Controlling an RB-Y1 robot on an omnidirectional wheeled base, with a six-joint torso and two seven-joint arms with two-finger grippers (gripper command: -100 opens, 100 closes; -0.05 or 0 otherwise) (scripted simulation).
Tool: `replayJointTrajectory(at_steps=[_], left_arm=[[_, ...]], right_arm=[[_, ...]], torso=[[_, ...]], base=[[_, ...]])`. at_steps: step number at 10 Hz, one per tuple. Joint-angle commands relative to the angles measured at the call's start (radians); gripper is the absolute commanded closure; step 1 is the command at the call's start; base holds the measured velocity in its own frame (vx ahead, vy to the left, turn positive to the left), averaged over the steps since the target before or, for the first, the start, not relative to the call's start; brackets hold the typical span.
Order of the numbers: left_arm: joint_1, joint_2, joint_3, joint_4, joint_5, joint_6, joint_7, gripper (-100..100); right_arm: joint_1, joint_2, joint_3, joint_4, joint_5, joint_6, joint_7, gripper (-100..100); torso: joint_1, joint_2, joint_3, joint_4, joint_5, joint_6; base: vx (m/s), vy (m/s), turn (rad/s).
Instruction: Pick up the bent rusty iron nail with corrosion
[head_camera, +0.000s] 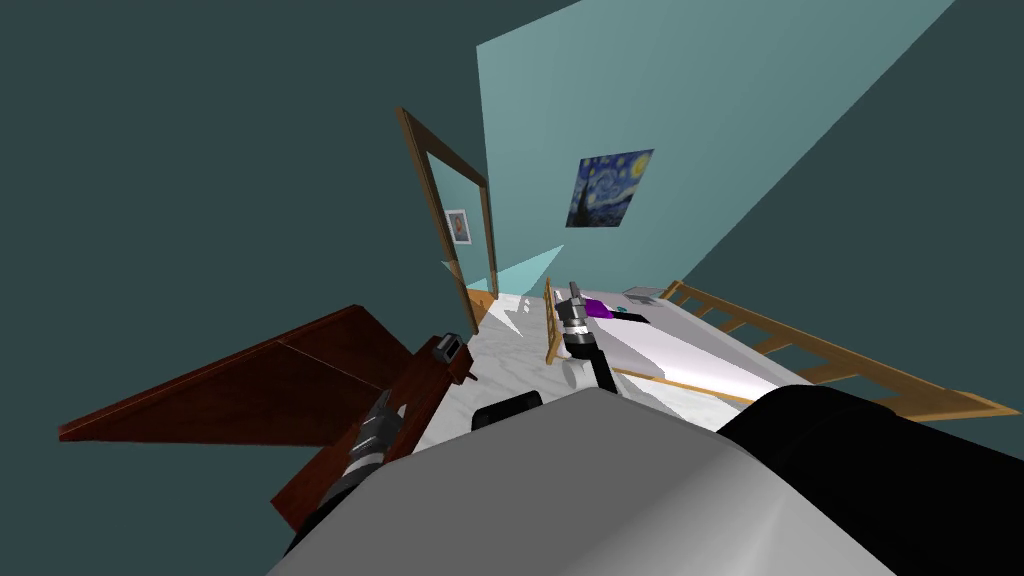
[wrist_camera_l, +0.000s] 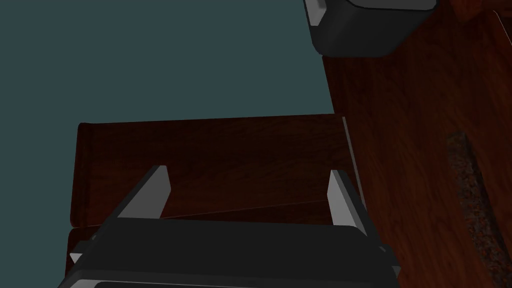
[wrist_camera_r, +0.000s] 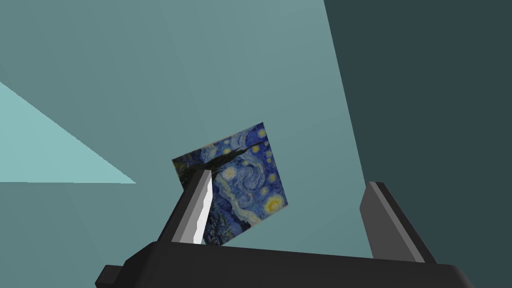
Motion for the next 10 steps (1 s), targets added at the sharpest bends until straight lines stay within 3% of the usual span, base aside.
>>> replayJointTrajectory(at_steps=[1,5,6,8,9,10], left_arm=[[0.003,0.006,0.003,0.05,0.029,0.024,0.01,-100],[0.027,0.023,0.032,0.201,0.133,0.115,0.036,-100],[0.027,0.023,0.032,0.21,0.133,0.115,0.036,-100],[0.035,0.026,0.053,0.278,0.185,0.154,0.044,-100],[0.035,0.026,0.053,0.287,0.185,0.154,0.044,-100],[0.037,0.027,0.064,0.323,0.211,0.172,0.047,-100]], right_arm=[[0.0,0.0,0.0,0.0,0.0,0.0,0.0,0],[0.0,0.0,0.0,0.0,0.0,0.0,0.0,0],[0.0,0.0,0.0,0.0,0.0,0.0,0.0,0],[0.0,0.0,0.0,0.0,0.0,0.0,0.0,0],[0.0,0.0,0.0,0.0,0.0,0.0,0.0,0],[0.0,0.0,0.0,0.0,0.0,0.0,0.0,0]], torso=[[0.0,0.0,0.0,0.0,0.0,0.0],[0.001,-0.007,-0.004,-0.001,0.0,0.0],[0.001,-0.008,-0.005,-0.002,0.0,0.0],[0.0,-0.004,-0.002,-0.001,0.0,0.0],[0.001,-0.006,-0.004,-0.001,0.0,0.0],[0.001,-0.005,-0.003,-0.001,0.0,0.0]], base=[[0.042,-0.021,-0.069],[0.137,-0.015,-0.057],[0.113,-0.01,-0.002],[0.117,-0.012,0.004],[0.12,0.005,0.004],[0.121,0.006,0.017]])
